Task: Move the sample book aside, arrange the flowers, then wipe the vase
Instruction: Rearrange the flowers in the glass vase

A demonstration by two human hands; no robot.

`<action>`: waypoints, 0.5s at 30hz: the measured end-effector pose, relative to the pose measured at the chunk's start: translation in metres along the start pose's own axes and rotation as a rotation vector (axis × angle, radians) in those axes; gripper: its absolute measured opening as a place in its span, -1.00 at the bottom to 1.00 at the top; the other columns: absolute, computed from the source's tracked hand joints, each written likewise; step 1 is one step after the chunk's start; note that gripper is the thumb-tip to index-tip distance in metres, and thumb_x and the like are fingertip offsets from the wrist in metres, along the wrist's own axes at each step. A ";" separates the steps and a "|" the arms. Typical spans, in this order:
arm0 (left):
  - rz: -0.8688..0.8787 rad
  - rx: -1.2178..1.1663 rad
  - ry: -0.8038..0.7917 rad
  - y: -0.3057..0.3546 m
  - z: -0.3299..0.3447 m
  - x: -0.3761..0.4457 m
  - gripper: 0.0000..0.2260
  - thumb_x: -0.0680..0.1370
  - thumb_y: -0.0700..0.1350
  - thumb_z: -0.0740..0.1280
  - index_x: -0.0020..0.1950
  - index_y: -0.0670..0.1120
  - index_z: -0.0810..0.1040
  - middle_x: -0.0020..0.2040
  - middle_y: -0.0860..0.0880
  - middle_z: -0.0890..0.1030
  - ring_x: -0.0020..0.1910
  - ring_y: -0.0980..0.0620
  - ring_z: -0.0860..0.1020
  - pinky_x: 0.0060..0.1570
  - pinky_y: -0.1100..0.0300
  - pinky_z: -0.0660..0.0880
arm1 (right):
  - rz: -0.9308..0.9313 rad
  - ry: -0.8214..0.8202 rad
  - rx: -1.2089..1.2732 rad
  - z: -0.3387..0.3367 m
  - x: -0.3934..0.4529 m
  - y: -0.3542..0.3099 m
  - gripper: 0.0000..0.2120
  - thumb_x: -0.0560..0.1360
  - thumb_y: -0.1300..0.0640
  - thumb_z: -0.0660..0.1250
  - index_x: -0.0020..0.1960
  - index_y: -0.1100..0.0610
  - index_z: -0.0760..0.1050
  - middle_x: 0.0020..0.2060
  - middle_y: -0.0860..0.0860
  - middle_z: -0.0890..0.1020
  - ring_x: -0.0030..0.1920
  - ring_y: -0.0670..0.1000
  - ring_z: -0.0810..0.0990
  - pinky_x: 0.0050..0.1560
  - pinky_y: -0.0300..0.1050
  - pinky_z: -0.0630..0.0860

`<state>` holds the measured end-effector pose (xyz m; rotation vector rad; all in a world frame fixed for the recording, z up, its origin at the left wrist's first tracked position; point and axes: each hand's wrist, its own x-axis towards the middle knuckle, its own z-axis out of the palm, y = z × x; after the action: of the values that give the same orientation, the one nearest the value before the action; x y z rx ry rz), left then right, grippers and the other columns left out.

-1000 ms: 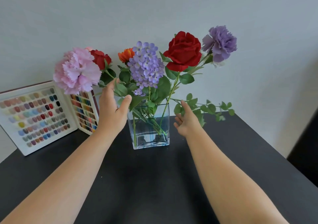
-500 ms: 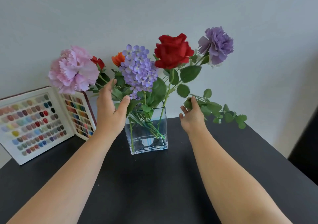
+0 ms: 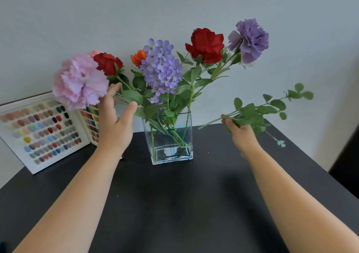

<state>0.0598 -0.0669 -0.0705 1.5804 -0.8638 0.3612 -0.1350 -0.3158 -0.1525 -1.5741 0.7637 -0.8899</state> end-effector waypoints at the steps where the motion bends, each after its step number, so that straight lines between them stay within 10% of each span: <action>1: -0.016 0.001 0.003 0.001 -0.005 -0.002 -0.55 0.52 0.05 0.27 0.41 0.15 0.33 0.40 0.16 0.34 0.40 0.17 0.31 0.43 0.05 0.25 | -0.041 -0.025 -0.052 -0.003 -0.005 -0.003 -0.82 0.60 -0.05 0.22 0.03 -0.23 0.60 0.18 0.21 0.59 0.19 0.18 0.55 0.22 0.18 0.48; 8: -0.095 -0.136 -0.023 0.015 -0.002 -0.078 -0.69 0.43 -0.03 0.36 0.01 0.37 0.44 0.24 0.24 0.25 0.29 0.15 0.35 0.14 0.37 0.37 | -0.337 -0.069 -0.362 0.002 -0.038 -0.022 -0.72 0.62 0.09 0.19 0.27 -0.09 0.53 0.10 0.11 0.62 0.13 0.16 0.53 0.11 0.07 0.49; 15: 0.024 0.228 -0.501 0.034 0.024 -0.107 -0.68 0.50 0.29 0.22 0.16 0.23 0.58 0.12 0.25 0.58 0.26 0.11 0.43 0.26 -0.14 0.33 | -0.400 -0.123 -0.678 0.015 -0.065 -0.029 -0.75 0.60 0.16 0.21 0.18 0.21 0.57 0.12 0.15 0.58 0.15 0.22 0.46 0.13 0.15 0.44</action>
<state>-0.0414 -0.0543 -0.1231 1.9120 -1.2583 0.0765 -0.1548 -0.2484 -0.1345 -2.4200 0.7107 -0.8463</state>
